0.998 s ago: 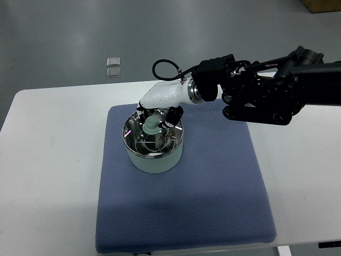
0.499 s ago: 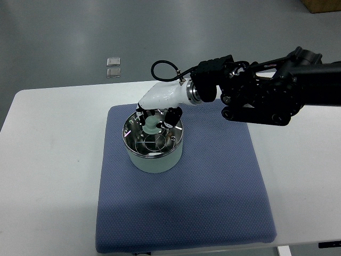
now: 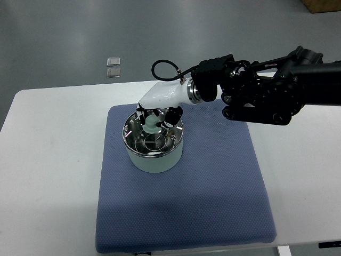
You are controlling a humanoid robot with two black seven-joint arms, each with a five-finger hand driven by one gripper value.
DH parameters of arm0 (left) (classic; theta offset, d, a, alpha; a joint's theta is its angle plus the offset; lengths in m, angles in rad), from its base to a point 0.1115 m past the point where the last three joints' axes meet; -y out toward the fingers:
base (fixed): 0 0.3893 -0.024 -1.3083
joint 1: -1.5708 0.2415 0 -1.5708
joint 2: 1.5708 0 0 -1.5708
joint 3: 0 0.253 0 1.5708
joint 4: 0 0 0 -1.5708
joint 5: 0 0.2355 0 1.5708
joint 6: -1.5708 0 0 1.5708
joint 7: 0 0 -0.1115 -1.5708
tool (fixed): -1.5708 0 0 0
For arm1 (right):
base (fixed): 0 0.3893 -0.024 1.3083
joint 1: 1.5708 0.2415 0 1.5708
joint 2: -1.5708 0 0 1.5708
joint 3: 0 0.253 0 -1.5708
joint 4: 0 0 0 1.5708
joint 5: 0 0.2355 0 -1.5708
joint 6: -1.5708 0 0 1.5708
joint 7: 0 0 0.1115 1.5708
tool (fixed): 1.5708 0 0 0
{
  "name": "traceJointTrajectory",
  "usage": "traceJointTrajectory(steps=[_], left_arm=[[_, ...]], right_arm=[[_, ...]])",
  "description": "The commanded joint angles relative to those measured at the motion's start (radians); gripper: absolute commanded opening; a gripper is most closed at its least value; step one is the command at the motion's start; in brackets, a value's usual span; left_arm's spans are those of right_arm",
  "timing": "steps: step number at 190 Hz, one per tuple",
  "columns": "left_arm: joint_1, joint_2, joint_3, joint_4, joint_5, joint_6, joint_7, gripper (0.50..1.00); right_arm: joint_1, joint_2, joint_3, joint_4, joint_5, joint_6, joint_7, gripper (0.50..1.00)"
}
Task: Open lid and place right of pot
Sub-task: 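Close the right hand fingers around the green lid knob, then lift the glass lid off the pot with the right hand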
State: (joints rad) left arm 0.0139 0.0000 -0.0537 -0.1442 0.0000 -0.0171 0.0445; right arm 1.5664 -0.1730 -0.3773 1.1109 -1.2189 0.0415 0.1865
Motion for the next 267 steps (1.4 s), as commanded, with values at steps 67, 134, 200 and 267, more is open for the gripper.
traceJointTrajectory(steps=[67, 134, 200, 267], left_arm=[[0.0, 0.0, 0.0, 0.0, 0.0, 0.0, 0.001, 1.0], [0.0, 0.0, 0.0, 0.0, 0.0, 0.0, 0.0, 1.0], [0.0, 0.0, 0.0, 0.0, 0.0, 0.0, 0.0, 1.0], [0.0, 0.0, 0.0, 0.0, 0.0, 0.0, 0.001, 1.0]], right_arm=[[0.024, -0.034, 0.008, 0.013, 0.001, -0.005, 0.016, 0.5], [0.05, -0.144, 0.008, 0.03, 0.002, -0.002, 0.016, 0.5], [0.037, -0.278, 0.001, 0.03, -0.008, 0.0, 0.016, 0.5], [-0.092, -0.33, -0.002, 0.013, -0.051, -0.008, 0.016, 0.5]])
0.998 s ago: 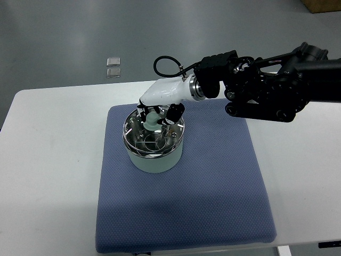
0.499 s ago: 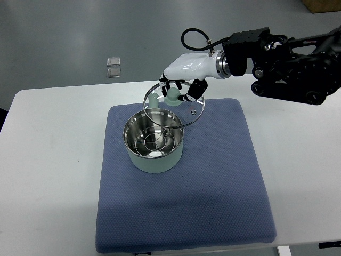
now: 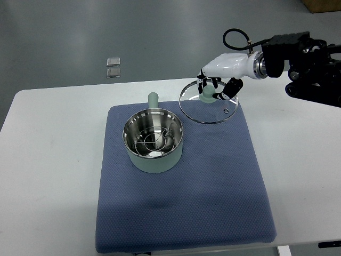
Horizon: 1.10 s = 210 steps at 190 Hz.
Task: Open lid and place right of pot
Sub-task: 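Lift the glass lid off the pot with the right hand, then lower the lid onto the mat beside the pot and release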
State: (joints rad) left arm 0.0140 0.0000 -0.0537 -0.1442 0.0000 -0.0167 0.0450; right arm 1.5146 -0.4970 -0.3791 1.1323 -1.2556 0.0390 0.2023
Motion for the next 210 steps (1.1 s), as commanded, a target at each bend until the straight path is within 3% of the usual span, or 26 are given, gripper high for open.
traceJointTrajectory(steps=[1, 80, 162, 163, 164, 165, 167, 177, 187, 188, 190, 210], left_arm=[[0.0, 0.0, 0.0, 0.0, 0.0, 0.0, 0.001, 1.0], [0.0, 0.0, 0.0, 0.0, 0.0, 0.0, 0.001, 1.0], [0.0, 0.0, 0.0, 0.0, 0.0, 0.0, -0.001, 1.0], [0.0, 0.0, 0.0, 0.0, 0.0, 0.0, -0.001, 1.0], [0.0, 0.0, 0.0, 0.0, 0.0, 0.0, -0.001, 1.0], [0.001, 0.0, 0.0, 0.0, 0.0, 0.0, 0.001, 1.0], [0.0, 0.0, 0.0, 0.0, 0.0, 0.0, -0.001, 1.0], [0.0, 0.0, 0.0, 0.0, 0.0, 0.0, -0.001, 1.0], [0.0, 0.0, 0.0, 0.0, 0.0, 0.0, -0.001, 1.0], [0.0, 0.0, 0.0, 0.0, 0.0, 0.0, 0.001, 1.0], [0.0, 0.0, 0.0, 0.0, 0.0, 0.0, -0.001, 1.0], [0.0, 0.0, 0.0, 0.0, 0.0, 0.0, 0.001, 1.0]], right_arm=[[-0.04, -0.006, 0.0, -0.008, -0.014, -0.005, 0.0, 0.5], [-0.189, -0.025, 0.014, -0.019, -0.036, -0.014, 0.0, 0.5], [-0.232, -0.017, 0.017, -0.029, -0.034, -0.047, 0.006, 0.5], [-0.232, -0.02, 0.019, -0.029, -0.031, -0.05, 0.008, 0.537], [-0.232, -0.02, 0.019, -0.029, -0.031, -0.05, 0.008, 0.537], [-0.232, -0.02, 0.019, -0.029, -0.03, -0.05, 0.008, 0.576], [-0.232, -0.02, 0.019, -0.029, -0.03, -0.05, 0.009, 0.606], [-0.232, -0.021, 0.019, -0.029, -0.027, -0.05, 0.019, 0.721], [-0.232, -0.021, 0.019, -0.029, -0.027, -0.05, 0.019, 0.721], [-0.231, -0.025, 0.02, -0.029, -0.024, -0.05, 0.025, 0.78], [-0.232, -0.025, 0.022, -0.029, -0.022, -0.05, 0.026, 0.791], [-0.232, -0.025, 0.054, -0.028, -0.021, -0.042, 0.028, 0.821]])
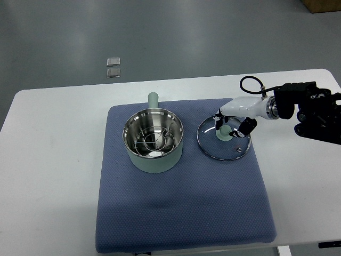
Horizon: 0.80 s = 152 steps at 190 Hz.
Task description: Open lid and place right of pot
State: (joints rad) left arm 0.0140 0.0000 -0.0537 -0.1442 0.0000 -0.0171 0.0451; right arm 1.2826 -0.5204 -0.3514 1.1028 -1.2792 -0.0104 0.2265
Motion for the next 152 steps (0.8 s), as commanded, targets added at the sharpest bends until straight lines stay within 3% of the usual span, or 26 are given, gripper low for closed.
traceJointTrajectory(steps=[1, 24, 51, 65, 100, 152], left_arm=[[0.0, 0.0, 0.0, 0.0, 0.0, 0.0, 0.001, 1.0], [0.0, 0.0, 0.0, 0.0, 0.0, 0.0, -0.001, 1.0], [0.0, 0.0, 0.0, 0.0, 0.0, 0.0, -0.001, 1.0], [0.0, 0.0, 0.0, 0.0, 0.0, 0.0, 0.001, 1.0], [0.0, 0.0, 0.0, 0.0, 0.0, 0.0, -0.001, 1.0], [0.0, 0.0, 0.0, 0.0, 0.0, 0.0, 0.001, 1.0]], right_arm=[[0.0, -0.001, 0.026, 0.002, 0.003, 0.007, 0.004, 0.821], [0.001, -0.013, 0.083, 0.0, 0.014, 0.021, 0.005, 0.842], [-0.008, -0.036, 0.247, -0.001, 0.063, 0.124, -0.001, 0.842], [-0.032, -0.041, 0.336, -0.012, 0.126, 0.142, -0.007, 0.844], [-0.128, -0.033, 0.583, -0.092, 0.256, 0.125, -0.012, 0.838], [-0.312, 0.059, 0.994, -0.17, 0.414, 0.024, -0.072, 0.836]])
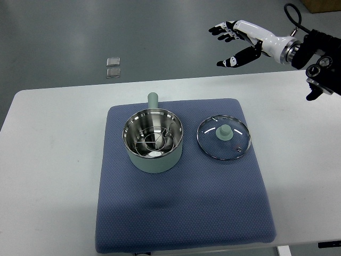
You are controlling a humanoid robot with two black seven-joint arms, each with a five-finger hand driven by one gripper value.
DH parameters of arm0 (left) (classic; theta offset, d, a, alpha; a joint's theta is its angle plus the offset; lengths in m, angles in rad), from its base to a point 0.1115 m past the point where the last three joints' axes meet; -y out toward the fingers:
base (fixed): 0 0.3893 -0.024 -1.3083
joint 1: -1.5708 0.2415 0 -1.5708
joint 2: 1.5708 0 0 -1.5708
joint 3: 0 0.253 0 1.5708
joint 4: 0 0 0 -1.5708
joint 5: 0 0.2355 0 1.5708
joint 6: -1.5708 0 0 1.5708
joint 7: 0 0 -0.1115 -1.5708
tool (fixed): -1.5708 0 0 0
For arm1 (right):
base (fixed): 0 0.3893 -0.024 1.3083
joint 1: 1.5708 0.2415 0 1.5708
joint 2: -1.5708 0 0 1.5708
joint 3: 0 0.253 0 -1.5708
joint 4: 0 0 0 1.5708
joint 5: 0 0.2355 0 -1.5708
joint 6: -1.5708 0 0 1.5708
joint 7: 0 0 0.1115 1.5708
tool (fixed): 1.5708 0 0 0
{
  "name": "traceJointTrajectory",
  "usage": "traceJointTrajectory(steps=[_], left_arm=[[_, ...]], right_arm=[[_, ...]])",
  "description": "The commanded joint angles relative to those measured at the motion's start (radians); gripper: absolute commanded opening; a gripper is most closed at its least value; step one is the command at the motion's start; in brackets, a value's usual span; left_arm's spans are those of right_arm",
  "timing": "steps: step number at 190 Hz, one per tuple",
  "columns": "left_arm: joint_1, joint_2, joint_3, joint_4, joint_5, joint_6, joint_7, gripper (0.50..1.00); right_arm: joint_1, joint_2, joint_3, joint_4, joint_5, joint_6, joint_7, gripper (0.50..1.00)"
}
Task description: Open lid and place right of pot
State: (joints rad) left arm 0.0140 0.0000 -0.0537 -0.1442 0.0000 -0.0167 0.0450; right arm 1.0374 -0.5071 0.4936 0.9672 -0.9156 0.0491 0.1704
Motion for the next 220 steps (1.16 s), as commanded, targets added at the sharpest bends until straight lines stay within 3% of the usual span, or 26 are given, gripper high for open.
traceJointTrajectory(steps=[1, 54, 79, 137, 144, 177, 220], left_arm=[[0.0, 0.0, 0.0, 0.0, 0.0, 0.0, 0.001, 1.0], [0.0, 0.0, 0.0, 0.0, 0.0, 0.0, -0.001, 1.0], [0.0, 0.0, 0.0, 0.0, 0.0, 0.0, 0.0, 1.0], [0.0, 0.0, 0.0, 0.0, 0.0, 0.0, 0.001, 1.0], [0.0, 0.0, 0.0, 0.0, 0.0, 0.0, -0.001, 1.0], [0.0, 0.0, 0.0, 0.0, 0.0, 0.0, 0.001, 1.0], [0.0, 0.0, 0.0, 0.0, 0.0, 0.0, 0.001, 1.0]], right_arm=[[-0.066, 0.045, 0.149, -0.035, 0.05, -0.035, -0.015, 0.836], [-0.252, 0.183, 0.536, -0.081, 0.169, -0.025, -0.114, 0.842], [-0.3, 0.24, 0.628, -0.087, 0.215, -0.025, -0.121, 0.842], [-0.385, 0.303, 0.718, -0.097, 0.216, -0.025, -0.121, 0.858], [-0.405, 0.318, 0.726, -0.097, 0.216, -0.034, -0.111, 0.899], [-0.436, 0.335, 0.726, -0.097, 0.216, -0.037, -0.104, 0.923], [-0.49, 0.361, 0.726, -0.093, 0.216, -0.038, -0.103, 0.93]])
